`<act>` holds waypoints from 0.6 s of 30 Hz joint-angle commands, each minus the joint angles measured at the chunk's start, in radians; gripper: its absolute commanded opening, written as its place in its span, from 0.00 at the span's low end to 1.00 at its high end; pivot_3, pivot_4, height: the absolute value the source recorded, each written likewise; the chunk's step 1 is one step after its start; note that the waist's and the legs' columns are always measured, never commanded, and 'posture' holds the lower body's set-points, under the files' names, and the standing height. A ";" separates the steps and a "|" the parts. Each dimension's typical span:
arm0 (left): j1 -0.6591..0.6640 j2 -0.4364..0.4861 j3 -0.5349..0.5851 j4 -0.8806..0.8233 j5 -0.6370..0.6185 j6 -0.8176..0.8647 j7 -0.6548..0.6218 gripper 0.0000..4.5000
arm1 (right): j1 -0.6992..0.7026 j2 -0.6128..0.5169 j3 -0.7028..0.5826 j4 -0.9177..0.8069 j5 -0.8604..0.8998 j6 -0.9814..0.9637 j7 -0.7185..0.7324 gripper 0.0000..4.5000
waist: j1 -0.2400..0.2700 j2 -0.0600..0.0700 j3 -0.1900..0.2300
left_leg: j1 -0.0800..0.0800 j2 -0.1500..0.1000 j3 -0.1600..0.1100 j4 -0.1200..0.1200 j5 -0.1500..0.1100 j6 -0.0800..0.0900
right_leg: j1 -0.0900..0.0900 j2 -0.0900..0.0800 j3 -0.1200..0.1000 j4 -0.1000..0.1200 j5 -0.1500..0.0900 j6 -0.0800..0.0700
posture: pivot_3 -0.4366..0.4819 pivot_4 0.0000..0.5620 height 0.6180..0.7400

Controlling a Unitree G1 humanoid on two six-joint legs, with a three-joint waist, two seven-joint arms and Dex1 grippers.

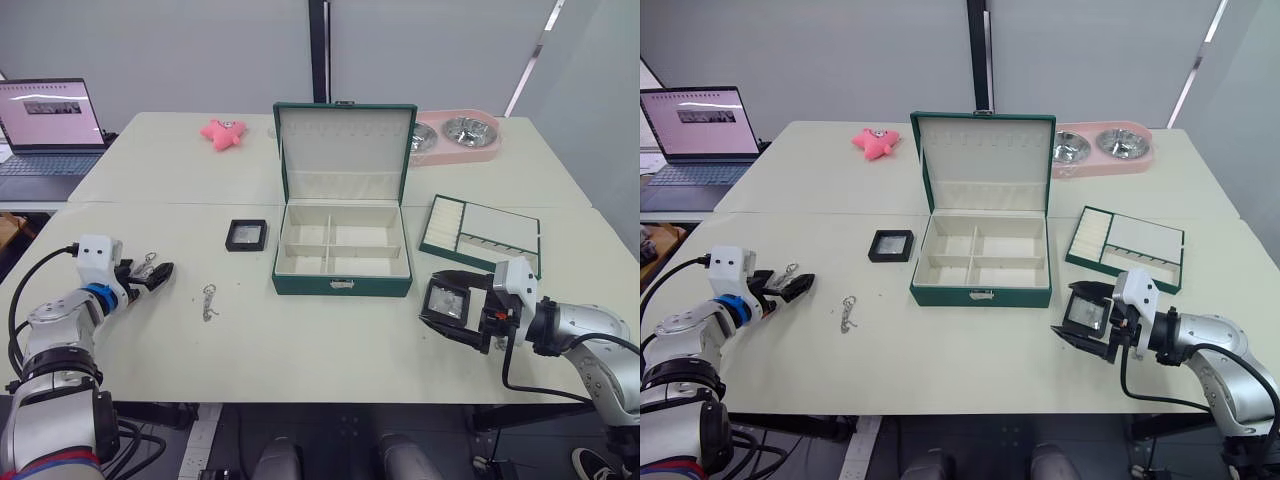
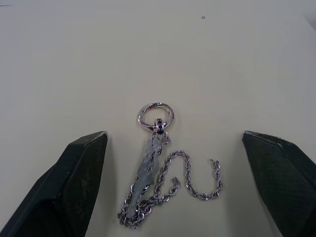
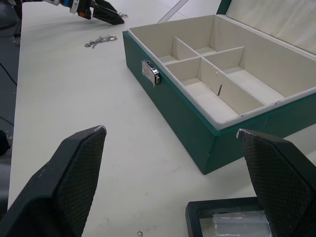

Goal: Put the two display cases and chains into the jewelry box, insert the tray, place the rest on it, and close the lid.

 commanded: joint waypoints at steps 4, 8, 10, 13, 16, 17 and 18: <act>0.035 0.022 -0.007 0.021 0.010 0.017 -0.007 0.87 | -0.005 -0.013 -0.020 -0.020 0.005 -0.012 0.010 1.00 | 0.000 0.000 0.000 | 0.000 0.000 0.000 0.000 0.000 0.000 | 0.000 0.000 0.000 0.000 0.000 0.000 | 0.48 0.27 1.00; 0.051 0.015 -0.003 0.022 0.004 0.020 -0.006 0.60 | -0.011 -0.012 -0.017 -0.013 0.006 -0.013 0.016 1.00 | -0.003 0.001 -0.001 | 0.001 0.000 0.000 0.000 0.000 0.000 | 0.000 0.000 0.000 0.001 0.000 0.000 | 0.48 0.27 1.00; 0.059 0.011 -0.001 0.021 -0.001 0.019 -0.001 0.47 | -0.013 -0.011 -0.017 -0.008 0.006 -0.014 0.019 1.00 | -0.004 0.002 -0.001 | 0.001 0.000 0.001 0.000 0.000 0.000 | 0.000 0.000 0.001 0.002 0.000 0.000 | 0.48 0.27 1.00; 0.068 0.007 0.001 0.015 -0.008 0.019 0.003 0.26 | -0.015 -0.009 -0.016 -0.001 0.005 -0.017 0.025 1.00 | -0.006 0.002 -0.001 | 0.002 0.000 0.001 0.000 0.000 0.000 | 0.000 0.001 0.001 0.003 0.000 0.000 | 0.48 0.27 1.00; 0.076 0.003 0.009 0.010 -0.018 0.019 0.006 0.05 | -0.017 -0.007 -0.013 0.005 0.003 -0.020 0.030 1.00 | -0.007 0.004 -0.002 | 0.002 0.000 0.001 0.000 0.000 0.000 | 0.000 0.001 0.001 0.003 0.000 0.000 | 0.48 0.27 1.00; 0.078 0.002 0.012 0.009 -0.022 0.018 0.007 0.01 | -0.017 -0.006 -0.012 0.007 0.002 -0.022 0.031 1.00 | -0.007 0.005 -0.003 | 0.002 0.000 0.001 0.000 0.000 0.000 | 0.000 0.001 0.001 0.003 0.000 0.000 | 0.48 0.27 1.00; 0.079 0.002 0.014 0.008 -0.024 0.017 0.009 0.01 | -0.018 -0.006 -0.011 0.008 0.002 -0.022 0.033 1.00 | -0.007 0.005 -0.003 | 0.002 0.000 0.001 0.000 0.000 0.000 | 0.000 0.001 0.001 0.003 0.000 0.000 | 0.48 0.27 1.00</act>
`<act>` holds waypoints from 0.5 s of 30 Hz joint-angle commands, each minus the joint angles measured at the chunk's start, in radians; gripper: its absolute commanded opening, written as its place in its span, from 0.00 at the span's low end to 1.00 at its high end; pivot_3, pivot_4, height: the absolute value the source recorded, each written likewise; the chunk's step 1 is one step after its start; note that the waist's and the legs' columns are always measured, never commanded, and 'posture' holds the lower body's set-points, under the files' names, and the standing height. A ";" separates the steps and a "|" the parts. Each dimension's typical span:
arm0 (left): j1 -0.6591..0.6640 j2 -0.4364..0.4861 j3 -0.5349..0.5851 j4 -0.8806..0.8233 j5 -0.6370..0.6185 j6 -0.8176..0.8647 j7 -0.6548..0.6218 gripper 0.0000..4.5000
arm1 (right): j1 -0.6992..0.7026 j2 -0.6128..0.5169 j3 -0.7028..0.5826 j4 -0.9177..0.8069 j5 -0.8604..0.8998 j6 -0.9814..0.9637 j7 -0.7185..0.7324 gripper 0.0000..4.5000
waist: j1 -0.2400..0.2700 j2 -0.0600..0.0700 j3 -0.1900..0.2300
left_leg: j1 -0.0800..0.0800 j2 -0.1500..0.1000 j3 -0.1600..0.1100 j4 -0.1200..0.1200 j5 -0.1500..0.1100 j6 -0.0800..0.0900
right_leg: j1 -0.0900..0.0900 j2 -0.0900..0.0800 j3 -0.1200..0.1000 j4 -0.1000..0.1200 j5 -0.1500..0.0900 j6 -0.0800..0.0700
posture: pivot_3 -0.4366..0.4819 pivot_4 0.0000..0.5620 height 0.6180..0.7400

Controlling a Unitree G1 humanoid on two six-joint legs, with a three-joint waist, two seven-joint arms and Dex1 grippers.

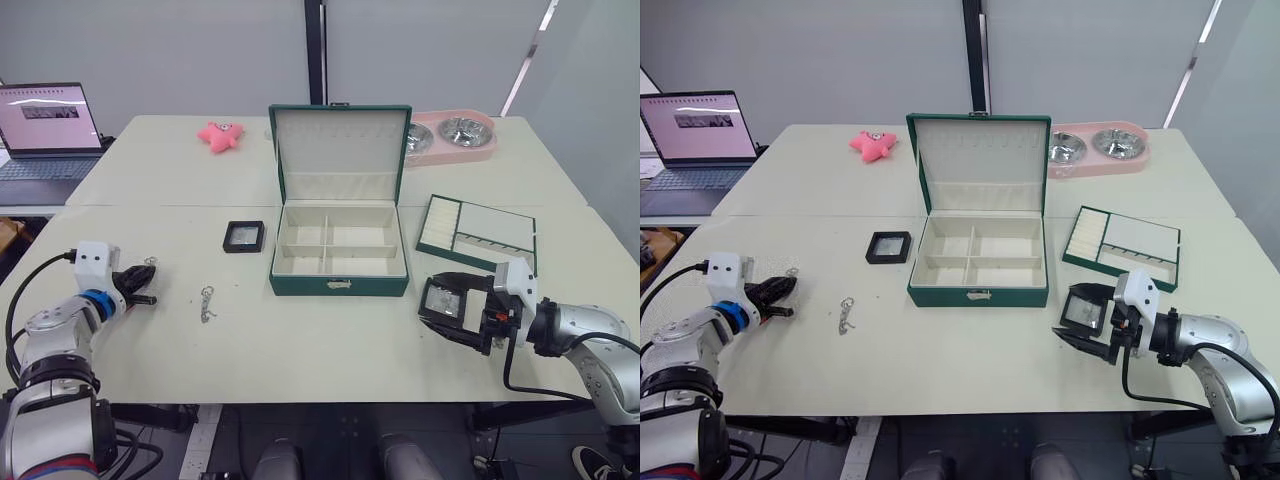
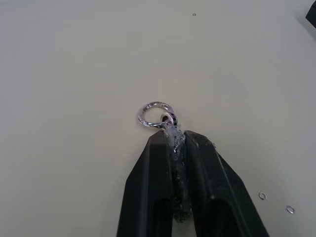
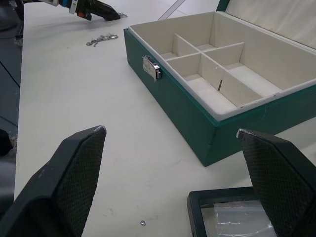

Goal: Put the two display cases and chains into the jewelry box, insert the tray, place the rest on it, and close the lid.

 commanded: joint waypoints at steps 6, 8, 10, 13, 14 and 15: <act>0.042 0.002 0.011 0.018 -0.012 0.018 0.032 0.01 | -0.027 0.001 -0.005 -0.002 0.003 -0.023 0.016 1.00 | -0.003 0.001 -0.001 | 0.000 0.000 0.000 0.000 0.000 0.000 | 0.000 0.000 0.000 0.000 0.000 0.000 | 0.48 0.27 1.00; 0.045 0.004 0.019 0.003 -0.025 0.019 0.031 0.01 | -0.030 0.002 -0.005 0.000 0.003 -0.024 0.018 1.00 | -0.004 0.001 -0.001 | 0.000 0.000 0.000 0.000 0.000 0.000 | 0.000 0.000 0.000 0.000 0.000 0.000 | 0.48 0.27 1.00; 0.046 0.006 0.029 -0.033 -0.044 0.030 0.024 0.01 | -0.032 0.004 -0.004 0.004 0.003 -0.026 0.019 1.00 | -0.005 0.001 -0.001 | 0.000 0.000 0.000 0.000 0.000 0.000 | 0.000 0.001 0.000 0.000 0.000 0.000 | 0.48 0.27 1.00; 0.059 0.004 0.041 -0.171 -0.087 0.078 -0.006 0.01 | -0.033 0.005 -0.010 0.005 0.008 -0.025 0.019 1.00 | -0.005 0.001 -0.001 | -0.001 0.000 -0.001 0.000 0.000 0.000 | 0.000 0.001 0.000 0.000 0.000 0.000 | 0.48 0.27 1.00; 0.066 0.002 0.042 -0.220 -0.100 0.097 -0.014 0.01 | -0.034 0.006 -0.012 0.005 0.010 -0.025 0.018 1.00 | -0.004 0.001 0.000 | -0.001 0.000 -0.001 0.000 0.000 0.000 | -0.001 0.001 0.000 0.000 0.000 0.000 | 0.48 0.27 1.00; 0.075 0.000 0.043 -0.272 -0.112 0.119 -0.018 0.01 | -0.036 0.006 -0.013 0.006 0.012 -0.024 0.017 1.00 | 0.000 0.000 0.000 | -0.002 0.000 -0.001 0.000 0.000 0.000 | -0.001 0.000 0.000 0.000 0.000 0.000 | 0.48 0.27 1.00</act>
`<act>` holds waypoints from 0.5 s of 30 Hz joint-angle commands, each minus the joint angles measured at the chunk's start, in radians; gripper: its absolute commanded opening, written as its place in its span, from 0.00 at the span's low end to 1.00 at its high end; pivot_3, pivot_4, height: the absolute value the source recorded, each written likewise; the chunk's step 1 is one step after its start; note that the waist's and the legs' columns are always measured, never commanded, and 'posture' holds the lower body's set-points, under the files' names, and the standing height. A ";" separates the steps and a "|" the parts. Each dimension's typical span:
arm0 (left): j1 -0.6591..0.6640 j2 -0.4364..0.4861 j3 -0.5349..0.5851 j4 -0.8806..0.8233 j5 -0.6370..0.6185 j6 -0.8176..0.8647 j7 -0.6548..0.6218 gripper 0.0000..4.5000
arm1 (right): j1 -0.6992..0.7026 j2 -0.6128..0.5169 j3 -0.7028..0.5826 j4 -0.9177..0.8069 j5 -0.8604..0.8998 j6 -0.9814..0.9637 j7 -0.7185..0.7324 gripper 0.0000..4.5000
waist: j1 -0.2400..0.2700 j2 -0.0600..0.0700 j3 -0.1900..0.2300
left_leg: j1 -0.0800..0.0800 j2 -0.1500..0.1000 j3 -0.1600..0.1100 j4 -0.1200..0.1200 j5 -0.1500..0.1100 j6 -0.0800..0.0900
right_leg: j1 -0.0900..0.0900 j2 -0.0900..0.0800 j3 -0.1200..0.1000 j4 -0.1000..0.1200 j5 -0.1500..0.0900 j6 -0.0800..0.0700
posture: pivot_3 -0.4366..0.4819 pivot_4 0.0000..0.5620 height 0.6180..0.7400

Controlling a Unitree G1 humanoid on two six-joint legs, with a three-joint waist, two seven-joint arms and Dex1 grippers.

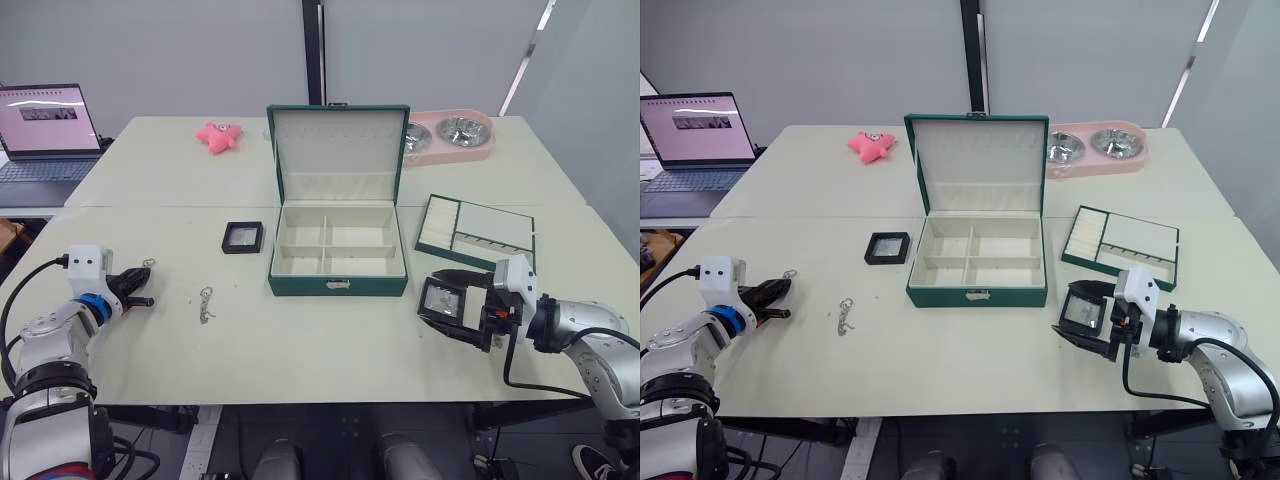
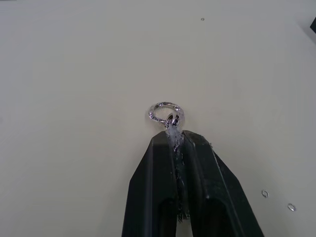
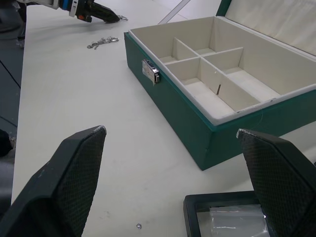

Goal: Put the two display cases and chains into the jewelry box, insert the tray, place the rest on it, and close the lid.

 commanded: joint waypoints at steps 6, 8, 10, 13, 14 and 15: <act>0.076 0.002 0.042 -0.513 -0.133 0.219 -0.018 0.01 | -0.023 0.011 -0.028 -0.027 0.026 -0.002 -0.013 1.00 | 0.014 -0.002 0.000 | -0.001 0.000 0.000 0.001 0.000 0.000 | 0.000 -0.001 0.000 -0.001 0.000 0.000 | 0.48 0.27 1.00; 0.098 -0.001 0.031 -0.660 -0.166 0.295 -0.010 0.01 | -0.025 0.012 -0.042 -0.042 0.041 0.012 -0.023 1.00 | 0.014 -0.002 0.001 | -0.001 0.000 0.000 0.000 0.000 0.000 | 0.000 -0.001 0.000 -0.001 0.000 0.000 | 0.48 0.27 1.00; 0.111 -0.007 0.015 -0.763 -0.189 0.352 -0.005 0.01 | -0.026 0.010 -0.050 -0.052 0.050 0.021 -0.030 1.00 | 0.014 -0.002 0.001 | -0.001 0.000 0.000 0.000 0.000 0.000 | 0.000 -0.001 0.000 -0.002 0.000 0.000 | 0.48 0.27 1.00; 0.097 -0.026 -0.022 -0.873 -0.221 0.420 -0.008 0.01 | -0.026 0.011 -0.060 -0.063 0.061 0.030 -0.043 1.00 | 0.014 -0.002 0.001 | -0.001 0.000 0.000 0.000 0.000 0.000 | 0.001 -0.001 0.000 -0.002 0.000 0.000 | 0.48 0.27 1.00; 0.092 -0.030 -0.030 -0.893 -0.226 0.434 -0.009 0.01 | -0.026 0.011 -0.061 -0.065 0.064 0.033 -0.047 1.00 | 0.014 -0.002 0.001 | -0.001 0.000 0.000 0.000 0.000 0.000 | 0.001 -0.001 0.000 -0.002 0.000 0.000 | 0.48 0.27 1.00; 0.078 -0.037 -0.048 -0.916 -0.230 0.449 -0.011 0.01 | -0.024 0.012 -0.064 -0.071 0.068 0.036 -0.052 1.00 | 0.014 -0.002 0.001 | -0.001 0.000 0.000 0.000 0.000 0.000 | 0.001 -0.001 0.000 -0.003 0.000 0.000 | 0.48 0.27 1.00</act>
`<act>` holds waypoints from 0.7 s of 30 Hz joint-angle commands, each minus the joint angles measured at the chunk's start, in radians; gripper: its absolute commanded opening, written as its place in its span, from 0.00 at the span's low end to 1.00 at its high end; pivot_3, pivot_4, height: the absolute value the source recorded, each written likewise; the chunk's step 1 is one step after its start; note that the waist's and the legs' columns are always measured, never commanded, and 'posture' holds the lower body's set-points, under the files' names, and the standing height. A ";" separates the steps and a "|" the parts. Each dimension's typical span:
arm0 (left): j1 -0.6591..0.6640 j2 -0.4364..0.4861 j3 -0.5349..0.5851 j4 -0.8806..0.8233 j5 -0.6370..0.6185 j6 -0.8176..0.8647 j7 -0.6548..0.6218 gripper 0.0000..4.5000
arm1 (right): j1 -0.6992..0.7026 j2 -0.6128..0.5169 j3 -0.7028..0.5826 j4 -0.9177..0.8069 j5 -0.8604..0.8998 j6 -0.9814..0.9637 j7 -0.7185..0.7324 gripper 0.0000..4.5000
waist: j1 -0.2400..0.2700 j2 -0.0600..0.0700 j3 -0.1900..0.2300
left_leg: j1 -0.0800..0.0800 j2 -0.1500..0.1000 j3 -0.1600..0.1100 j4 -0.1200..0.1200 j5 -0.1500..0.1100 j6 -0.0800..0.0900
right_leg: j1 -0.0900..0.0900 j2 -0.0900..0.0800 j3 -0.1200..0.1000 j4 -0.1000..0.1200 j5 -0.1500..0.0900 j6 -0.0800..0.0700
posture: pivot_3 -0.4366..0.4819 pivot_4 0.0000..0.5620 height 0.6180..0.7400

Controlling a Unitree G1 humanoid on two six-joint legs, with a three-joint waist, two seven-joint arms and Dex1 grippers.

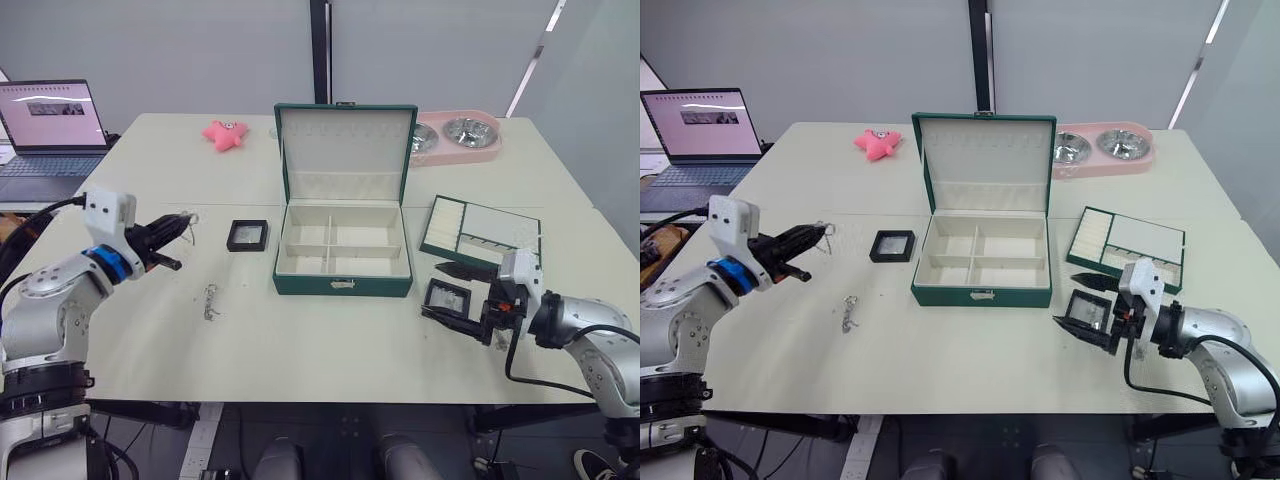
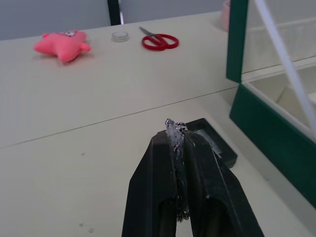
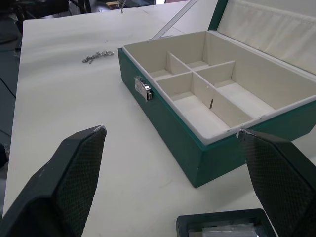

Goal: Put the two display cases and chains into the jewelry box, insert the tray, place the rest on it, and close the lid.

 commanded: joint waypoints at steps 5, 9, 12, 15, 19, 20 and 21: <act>-0.100 -0.050 -0.098 -0.142 -0.034 0.089 -0.002 0.01 | 0.002 0.005 -0.052 -0.070 0.045 0.023 -0.037 1.00 | 0.001 -0.002 0.001 | 0.000 0.000 0.000 0.000 0.000 0.000 | 0.000 0.000 0.000 -0.001 0.000 0.000 | 0.48 0.27 1.00; -0.173 -0.119 -0.186 -0.131 -0.005 0.083 0.001 0.01 | 0.026 0.021 -0.082 -0.087 0.062 0.044 -0.081 1.00 | 0.006 -0.002 0.001 | 0.000 0.000 0.000 0.000 0.000 0.000 | 0.001 0.000 0.000 -0.003 0.000 0.000 | 0.48 0.27 1.00; -0.225 -0.174 -0.232 -0.096 0.012 0.072 0.003 0.01 | 0.051 0.035 -0.100 -0.101 0.065 0.049 -0.119 1.00 | 0.008 -0.002 0.001 | -0.001 0.000 0.000 0.000 0.000 0.000 | 0.001 0.000 0.000 -0.004 0.000 0.000 | 0.48 0.27 1.00; -0.269 -0.228 -0.281 -0.076 0.027 0.063 -0.012 0.01 | 0.078 0.048 -0.118 -0.127 0.065 0.053 -0.153 1.00 | 0.011 -0.002 0.001 | -0.001 -0.001 0.000 0.000 0.000 0.000 | 0.001 0.000 0.000 -0.004 0.000 0.000 | 0.48 0.27 1.00; -0.322 -0.272 -0.311 -0.029 0.050 0.047 -0.020 0.01 | 0.105 0.061 -0.133 -0.150 0.064 0.052 -0.187 1.00 | 0.011 -0.002 0.001 | -0.001 -0.001 0.000 0.000 0.000 0.000 | 0.001 0.000 0.000 -0.004 0.000 0.000 | 0.48 0.27 1.00; -0.336 -0.280 -0.319 -0.007 0.065 0.036 -0.017 0.01 | 0.112 0.064 -0.136 -0.155 0.064 0.052 -0.196 1.00 | 0.011 -0.002 0.001 | -0.001 -0.001 0.000 0.000 0.000 0.000 | 0.001 0.000 0.001 -0.004 0.000 0.000 | 0.48 0.27 1.00; -0.349 -0.289 -0.323 0.017 0.078 0.024 -0.010 0.01 | 0.118 0.068 -0.139 -0.161 0.063 0.052 -0.204 1.00 | 0.011 -0.002 0.001 | -0.001 -0.001 0.000 0.000 0.000 0.000 | 0.001 0.001 0.000 -0.004 0.000 0.000 | 0.48 0.27 1.00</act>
